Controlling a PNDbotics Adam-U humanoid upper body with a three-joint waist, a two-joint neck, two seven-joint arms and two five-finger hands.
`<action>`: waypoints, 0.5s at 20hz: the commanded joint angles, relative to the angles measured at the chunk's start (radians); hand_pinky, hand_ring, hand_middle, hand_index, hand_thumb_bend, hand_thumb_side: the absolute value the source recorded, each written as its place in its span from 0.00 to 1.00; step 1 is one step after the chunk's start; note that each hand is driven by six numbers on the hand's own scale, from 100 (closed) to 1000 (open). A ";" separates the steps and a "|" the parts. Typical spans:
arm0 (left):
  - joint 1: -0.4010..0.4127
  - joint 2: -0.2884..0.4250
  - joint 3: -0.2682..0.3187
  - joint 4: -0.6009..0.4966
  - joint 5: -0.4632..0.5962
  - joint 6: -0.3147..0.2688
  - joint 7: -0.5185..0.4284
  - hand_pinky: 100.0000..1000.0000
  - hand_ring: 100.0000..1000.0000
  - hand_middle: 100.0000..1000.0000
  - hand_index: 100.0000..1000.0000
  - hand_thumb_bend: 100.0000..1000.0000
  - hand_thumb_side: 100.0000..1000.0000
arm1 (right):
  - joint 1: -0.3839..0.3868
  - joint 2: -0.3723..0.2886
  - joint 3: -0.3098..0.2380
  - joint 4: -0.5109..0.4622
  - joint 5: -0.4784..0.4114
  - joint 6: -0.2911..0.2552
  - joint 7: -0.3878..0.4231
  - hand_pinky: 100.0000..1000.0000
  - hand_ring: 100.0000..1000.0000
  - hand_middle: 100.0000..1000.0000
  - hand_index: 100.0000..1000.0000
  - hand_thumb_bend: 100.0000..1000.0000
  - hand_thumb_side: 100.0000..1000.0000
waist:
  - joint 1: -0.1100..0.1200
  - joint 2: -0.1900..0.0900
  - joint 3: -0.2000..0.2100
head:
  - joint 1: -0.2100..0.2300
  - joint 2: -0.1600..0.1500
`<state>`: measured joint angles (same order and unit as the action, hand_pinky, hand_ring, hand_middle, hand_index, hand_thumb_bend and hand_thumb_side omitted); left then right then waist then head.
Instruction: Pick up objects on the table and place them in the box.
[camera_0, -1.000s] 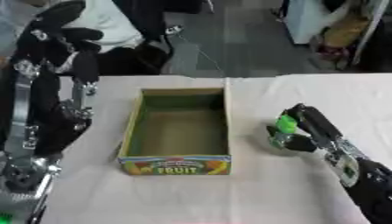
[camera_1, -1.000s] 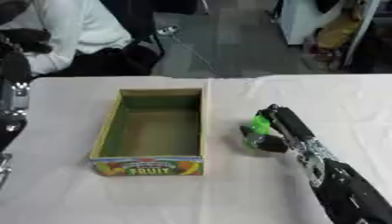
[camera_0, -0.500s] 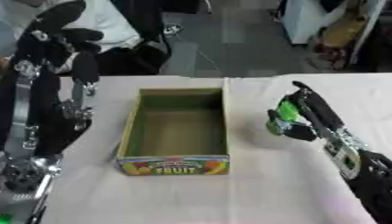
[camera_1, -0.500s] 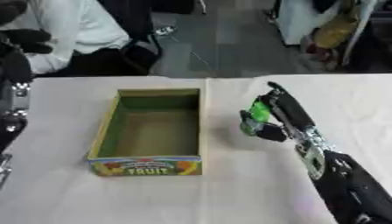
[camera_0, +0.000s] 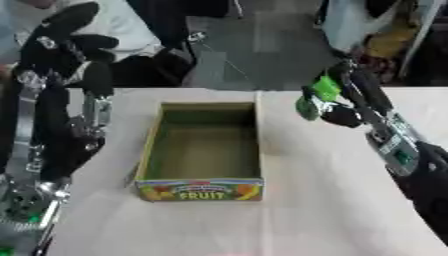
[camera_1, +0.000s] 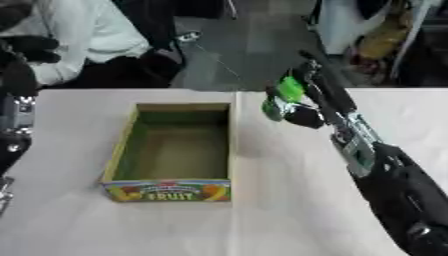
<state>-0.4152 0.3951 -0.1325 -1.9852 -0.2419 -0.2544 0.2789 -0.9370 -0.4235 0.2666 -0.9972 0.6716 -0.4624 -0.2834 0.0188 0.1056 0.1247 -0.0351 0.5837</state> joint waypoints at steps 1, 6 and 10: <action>-0.028 0.003 0.000 -0.015 0.008 -0.005 -0.007 0.62 0.64 0.84 0.88 0.24 0.53 | -0.029 0.000 0.010 -0.042 -0.031 -0.002 0.016 1.00 0.00 0.00 0.03 0.00 0.71 | -0.002 -0.021 0.009 | -0.010 -0.016; -0.055 -0.010 -0.008 -0.015 0.017 -0.012 -0.014 0.62 0.65 0.84 0.88 0.25 0.52 | -0.030 0.035 0.037 -0.061 -0.089 -0.016 0.047 1.00 0.00 0.00 0.03 0.00 0.73 | -0.010 -0.022 0.028 | -0.018 -0.020; -0.079 -0.023 -0.006 -0.015 0.024 -0.018 -0.016 0.63 0.65 0.84 0.88 0.26 0.51 | -0.027 0.071 0.052 -0.064 -0.119 -0.026 0.070 0.98 0.00 0.00 0.03 0.00 0.75 | -0.015 -0.019 0.046 | -0.035 -0.026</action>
<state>-0.4754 0.3686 -0.1437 -1.9852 -0.2236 -0.2687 0.2654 -0.9405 -0.3520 0.3186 -1.0401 0.5657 -0.4847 -0.2208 0.0023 0.1024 0.1711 -0.0547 0.5727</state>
